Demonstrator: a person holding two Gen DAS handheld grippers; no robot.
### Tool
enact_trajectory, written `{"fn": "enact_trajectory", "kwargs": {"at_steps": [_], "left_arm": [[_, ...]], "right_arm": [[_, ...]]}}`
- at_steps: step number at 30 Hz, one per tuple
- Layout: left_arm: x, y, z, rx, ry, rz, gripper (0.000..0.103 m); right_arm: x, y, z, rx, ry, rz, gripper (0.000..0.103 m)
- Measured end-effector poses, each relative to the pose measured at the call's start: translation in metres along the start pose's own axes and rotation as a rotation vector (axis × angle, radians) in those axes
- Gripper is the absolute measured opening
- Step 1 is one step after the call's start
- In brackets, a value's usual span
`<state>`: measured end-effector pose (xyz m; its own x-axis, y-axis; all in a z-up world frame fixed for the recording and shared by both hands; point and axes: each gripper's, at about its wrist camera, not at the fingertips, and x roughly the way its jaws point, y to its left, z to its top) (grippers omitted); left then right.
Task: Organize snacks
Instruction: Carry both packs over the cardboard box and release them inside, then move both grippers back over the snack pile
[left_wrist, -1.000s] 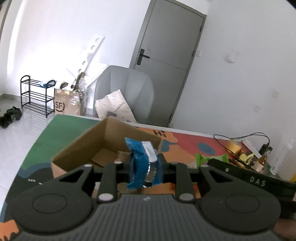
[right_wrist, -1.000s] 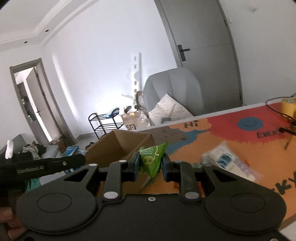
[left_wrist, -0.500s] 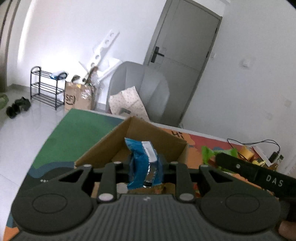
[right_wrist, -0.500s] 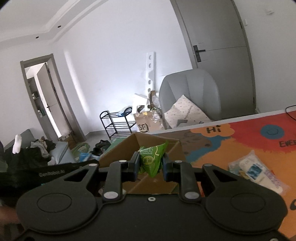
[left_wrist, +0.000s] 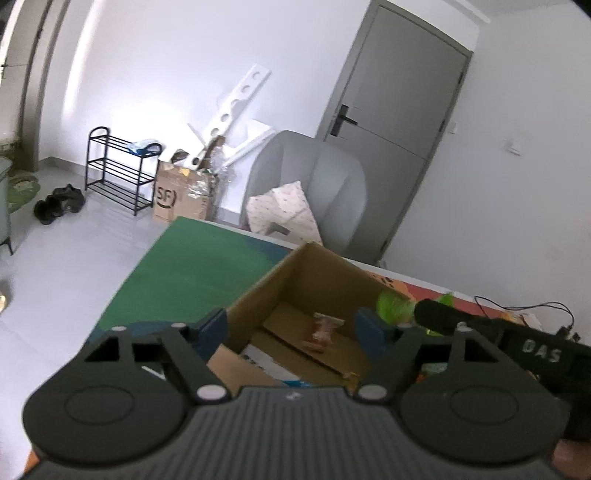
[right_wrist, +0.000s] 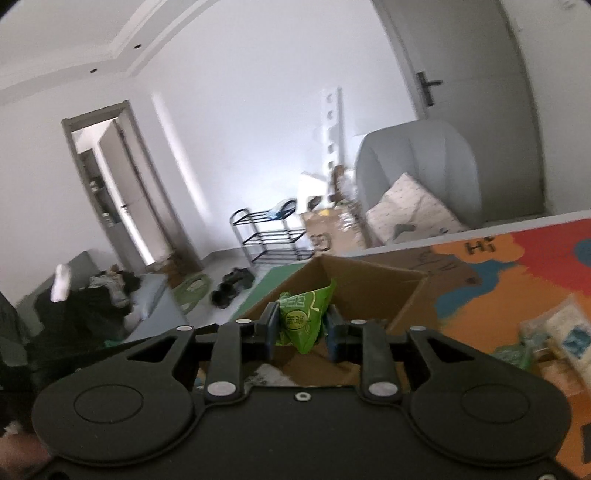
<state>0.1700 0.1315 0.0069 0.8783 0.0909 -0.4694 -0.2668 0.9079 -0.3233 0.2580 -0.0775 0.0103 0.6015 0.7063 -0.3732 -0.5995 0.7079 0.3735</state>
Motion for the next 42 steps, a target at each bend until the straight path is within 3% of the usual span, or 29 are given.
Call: {"fn": "enact_trajectory", "kwargs": {"at_steps": [7,11,18,20,25,42], "left_arm": [[-0.004,-0.006,0.000,0.009,-0.011,-0.002,0.091],[-0.004,-0.014,-0.004,0.024,-0.005,-0.013,0.095],[-0.001,-0.033,-0.013,0.045,0.012,-0.035,0.098],[0.000,-0.040,-0.016,0.049,0.024,-0.041,0.098],[0.002,-0.062,-0.024,0.083,0.044,-0.057,0.099],[0.010,-0.120,-0.049,0.127,0.101,-0.160,0.099]], "right_arm": [[-0.013,-0.003,0.000,0.031,-0.023,-0.023,0.057],[-0.028,-0.014,-0.003,0.047,-0.038,-0.069,0.084],[-0.051,-0.043,-0.016,0.088,-0.022,-0.143,0.090],[-0.058,-0.050,-0.020,0.095,-0.024,-0.160,0.097],[-0.074,-0.065,-0.026,0.101,-0.027,-0.184,0.103],[-0.120,-0.117,-0.038,0.144,-0.070,-0.274,0.103]]}}
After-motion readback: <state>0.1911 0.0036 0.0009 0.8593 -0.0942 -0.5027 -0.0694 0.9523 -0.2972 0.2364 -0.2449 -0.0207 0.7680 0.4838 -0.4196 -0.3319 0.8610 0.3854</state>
